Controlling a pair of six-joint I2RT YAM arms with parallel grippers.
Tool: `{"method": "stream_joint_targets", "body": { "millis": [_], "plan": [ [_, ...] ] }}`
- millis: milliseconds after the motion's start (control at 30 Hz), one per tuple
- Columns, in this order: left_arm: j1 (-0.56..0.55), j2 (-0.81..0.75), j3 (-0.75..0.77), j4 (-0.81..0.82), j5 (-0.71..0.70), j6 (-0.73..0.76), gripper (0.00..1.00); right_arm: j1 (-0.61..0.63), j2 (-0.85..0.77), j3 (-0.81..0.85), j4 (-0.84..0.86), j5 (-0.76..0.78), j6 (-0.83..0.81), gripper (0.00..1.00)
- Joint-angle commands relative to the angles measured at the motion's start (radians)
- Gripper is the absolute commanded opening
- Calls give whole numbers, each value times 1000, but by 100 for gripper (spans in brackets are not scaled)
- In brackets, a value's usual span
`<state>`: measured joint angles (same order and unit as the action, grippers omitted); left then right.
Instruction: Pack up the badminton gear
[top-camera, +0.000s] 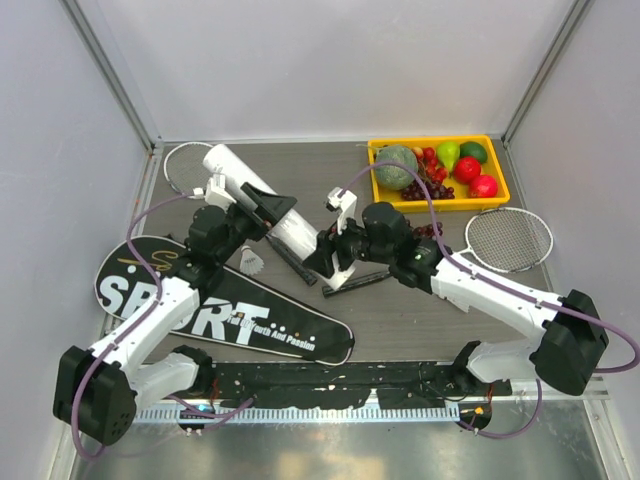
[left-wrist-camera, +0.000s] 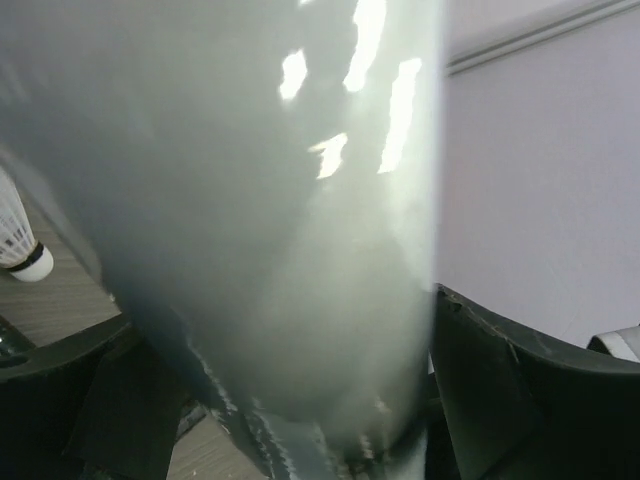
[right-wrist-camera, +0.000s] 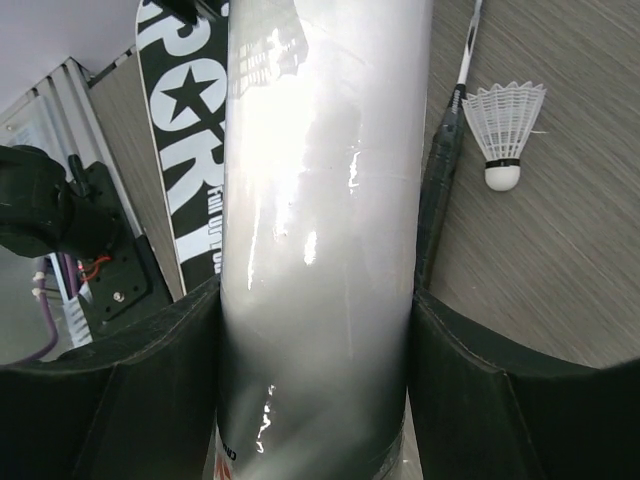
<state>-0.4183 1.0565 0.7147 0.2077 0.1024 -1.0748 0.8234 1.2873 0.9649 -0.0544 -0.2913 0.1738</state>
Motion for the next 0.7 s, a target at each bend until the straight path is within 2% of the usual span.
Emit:
{"method": "stream_joint_targets", "body": {
  "millis": [0,200,267,300,500,567,667],
  "plan": [
    [3,-38,-67,121,10,-74,88,19,-37,-6,152,12,93,46],
    [1,-125,-113,53,-85,-102,66,19,-25,-5,146,30,119,56],
    [1,-144,-107,9,-95,-102,56,19,-29,-11,148,37,127,63],
    [4,-148,-100,-16,-125,-102,54,19,-43,-17,152,35,128,72],
    [55,-156,-35,-149,-61,-96,51,17,-169,-77,186,47,139,95],
    [79,-158,-23,-166,-40,-103,50,17,-230,-112,200,67,141,99],
    [125,-165,-11,-189,6,-126,47,19,-322,-184,220,113,156,99]
  ]
}}
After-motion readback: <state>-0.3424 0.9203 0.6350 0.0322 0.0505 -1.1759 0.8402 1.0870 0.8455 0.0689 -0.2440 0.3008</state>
